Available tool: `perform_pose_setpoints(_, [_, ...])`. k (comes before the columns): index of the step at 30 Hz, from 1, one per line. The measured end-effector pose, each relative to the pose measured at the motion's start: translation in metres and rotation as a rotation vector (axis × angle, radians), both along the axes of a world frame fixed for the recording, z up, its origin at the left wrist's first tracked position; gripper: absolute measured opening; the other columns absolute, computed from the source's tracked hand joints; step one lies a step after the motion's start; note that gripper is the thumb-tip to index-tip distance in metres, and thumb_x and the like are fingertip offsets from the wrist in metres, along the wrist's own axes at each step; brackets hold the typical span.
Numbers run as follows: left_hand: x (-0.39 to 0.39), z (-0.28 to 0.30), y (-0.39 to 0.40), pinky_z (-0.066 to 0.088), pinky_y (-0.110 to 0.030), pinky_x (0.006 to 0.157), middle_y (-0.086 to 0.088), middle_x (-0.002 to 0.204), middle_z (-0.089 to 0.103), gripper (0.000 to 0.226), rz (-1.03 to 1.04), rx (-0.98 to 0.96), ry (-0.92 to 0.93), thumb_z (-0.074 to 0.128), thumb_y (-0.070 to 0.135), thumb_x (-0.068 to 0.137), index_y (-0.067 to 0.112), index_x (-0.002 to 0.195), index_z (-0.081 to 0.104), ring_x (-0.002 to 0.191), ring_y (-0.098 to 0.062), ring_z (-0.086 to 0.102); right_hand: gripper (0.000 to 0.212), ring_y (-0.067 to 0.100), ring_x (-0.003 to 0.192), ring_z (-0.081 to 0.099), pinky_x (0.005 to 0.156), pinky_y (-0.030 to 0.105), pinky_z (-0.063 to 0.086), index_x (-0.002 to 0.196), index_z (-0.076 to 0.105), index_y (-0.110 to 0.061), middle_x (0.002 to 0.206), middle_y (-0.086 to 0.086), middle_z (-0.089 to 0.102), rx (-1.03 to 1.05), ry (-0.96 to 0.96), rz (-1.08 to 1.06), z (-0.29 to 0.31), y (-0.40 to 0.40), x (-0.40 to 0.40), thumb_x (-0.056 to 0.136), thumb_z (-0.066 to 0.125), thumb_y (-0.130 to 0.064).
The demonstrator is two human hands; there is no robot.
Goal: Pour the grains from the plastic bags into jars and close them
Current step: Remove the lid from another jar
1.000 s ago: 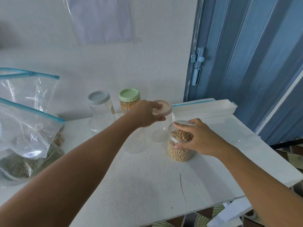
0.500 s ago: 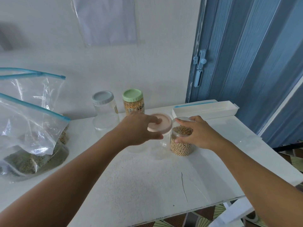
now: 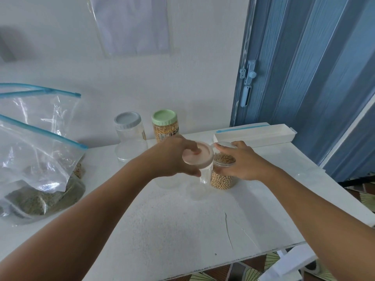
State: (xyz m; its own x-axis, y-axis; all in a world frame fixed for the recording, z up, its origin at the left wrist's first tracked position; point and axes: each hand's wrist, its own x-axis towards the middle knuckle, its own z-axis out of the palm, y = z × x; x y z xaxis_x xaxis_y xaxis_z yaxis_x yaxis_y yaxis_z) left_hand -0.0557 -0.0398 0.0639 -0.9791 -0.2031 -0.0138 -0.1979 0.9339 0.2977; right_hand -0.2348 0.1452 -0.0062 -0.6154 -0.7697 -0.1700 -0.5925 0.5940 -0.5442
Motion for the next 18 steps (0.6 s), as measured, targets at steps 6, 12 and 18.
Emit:
perform_pose_setpoints(6, [-0.008,-0.004,-0.004,0.045,-0.031,0.085,0.001,0.126,0.056,0.063,0.099,0.008,0.078,0.085,0.055,0.078,0.03,0.132,0.065,0.107,-0.019,0.054,0.088,0.023,0.143,0.032,0.115,0.041,0.039,0.151,0.034,-0.061,0.15,-0.003,0.03,-0.026,-0.007,0.003,0.001,0.001,-0.007,0.078,0.084,-0.057])
perform_pose_setpoints(12, [-0.033,-0.009,-0.013,0.044,-0.03,0.087,-0.004,0.133,0.061,0.064,0.164,-0.018,0.083,0.081,0.051,0.084,0.023,0.139,0.062,0.112,-0.021,0.058,0.089,0.022,0.135,0.039,0.112,0.04,0.043,0.151,0.037,-0.059,0.139,-0.003,0.035,-0.014,0.011,0.013,0.003,0.0,-0.01,0.076,0.085,-0.057])
perform_pose_setpoints(18, [-0.072,-0.014,-0.027,0.041,-0.029,0.08,-0.008,0.124,0.059,0.064,0.198,-0.026,0.105,0.078,0.055,0.085,0.019,0.136,0.064,0.101,-0.022,0.056,0.089,0.022,0.134,0.041,0.113,0.041,0.044,0.151,0.037,-0.057,0.138,-0.003,0.036,-0.026,0.019,0.057,0.001,0.003,-0.007,0.076,0.086,-0.054])
